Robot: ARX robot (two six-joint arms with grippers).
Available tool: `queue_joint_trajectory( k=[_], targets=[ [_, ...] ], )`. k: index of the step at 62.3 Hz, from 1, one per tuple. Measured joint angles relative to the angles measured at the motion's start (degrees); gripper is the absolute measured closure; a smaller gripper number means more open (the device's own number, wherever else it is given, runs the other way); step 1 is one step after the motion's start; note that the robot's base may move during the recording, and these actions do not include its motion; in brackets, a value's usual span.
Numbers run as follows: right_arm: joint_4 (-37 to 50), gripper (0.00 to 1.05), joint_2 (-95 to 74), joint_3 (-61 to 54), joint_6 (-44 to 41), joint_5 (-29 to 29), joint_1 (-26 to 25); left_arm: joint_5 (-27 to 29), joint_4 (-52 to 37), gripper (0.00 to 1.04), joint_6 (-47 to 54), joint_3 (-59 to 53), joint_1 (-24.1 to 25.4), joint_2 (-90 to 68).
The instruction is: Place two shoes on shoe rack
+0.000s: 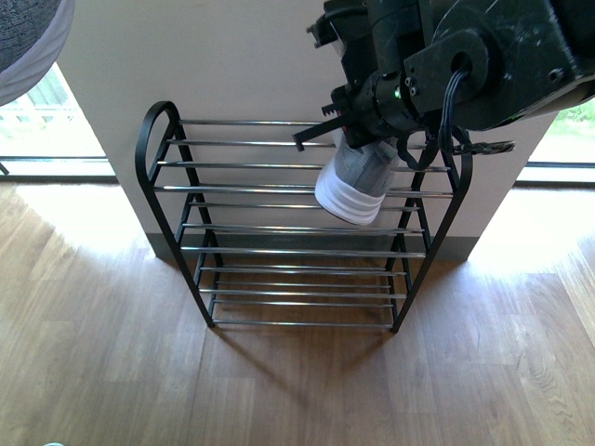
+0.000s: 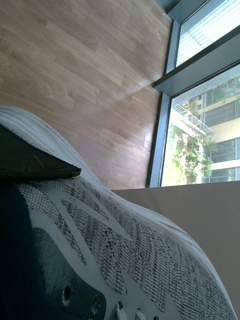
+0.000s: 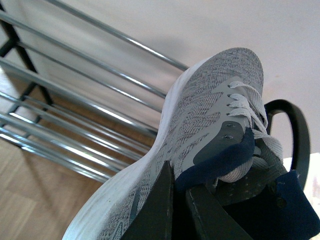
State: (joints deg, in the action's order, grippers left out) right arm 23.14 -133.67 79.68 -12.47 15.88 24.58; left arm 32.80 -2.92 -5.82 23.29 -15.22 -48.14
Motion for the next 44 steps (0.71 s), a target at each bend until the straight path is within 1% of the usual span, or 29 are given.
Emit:
queue_joint_trajectory(
  k=[4, 8, 18, 21, 29, 44],
  targets=[
    [2.93, 1.03, -3.26, 2.62, -4.22, 1.84, -1.44, 0.0, 0.0, 1.03, -0.02, 0.0, 0.0, 0.0],
    [3.02, 1.03, -5.49, 5.4, -7.5, 2.84, -2.56, 0.0, 0.0, 1.03, 0.0, 0.0, 0.0, 0.0],
    [2.47, 1.03, -7.89, 8.2, -10.73, 3.17, -3.65, 0.0, 0.0, 1.03, 0.0, 0.0, 0.0, 0.0],
    [2.29, 1.03, -8.76, 8.85, -11.13, 3.61, -3.96, 0.0, 0.0, 1.03, 0.0, 0.0, 0.0, 0.0],
    [-2.58, 1.03, -10.34, 11.17, -9.62, 5.51, -5.01, 0.02, 0.0, 1.03, 0.0, 0.0, 0.0, 0.0],
    [-3.08, 1.03, -11.74, 13.11, -9.75, 5.35, -5.86, 0.0, 0.0, 1.03, 0.0, 0.0, 0.0, 0.0]
  ],
)
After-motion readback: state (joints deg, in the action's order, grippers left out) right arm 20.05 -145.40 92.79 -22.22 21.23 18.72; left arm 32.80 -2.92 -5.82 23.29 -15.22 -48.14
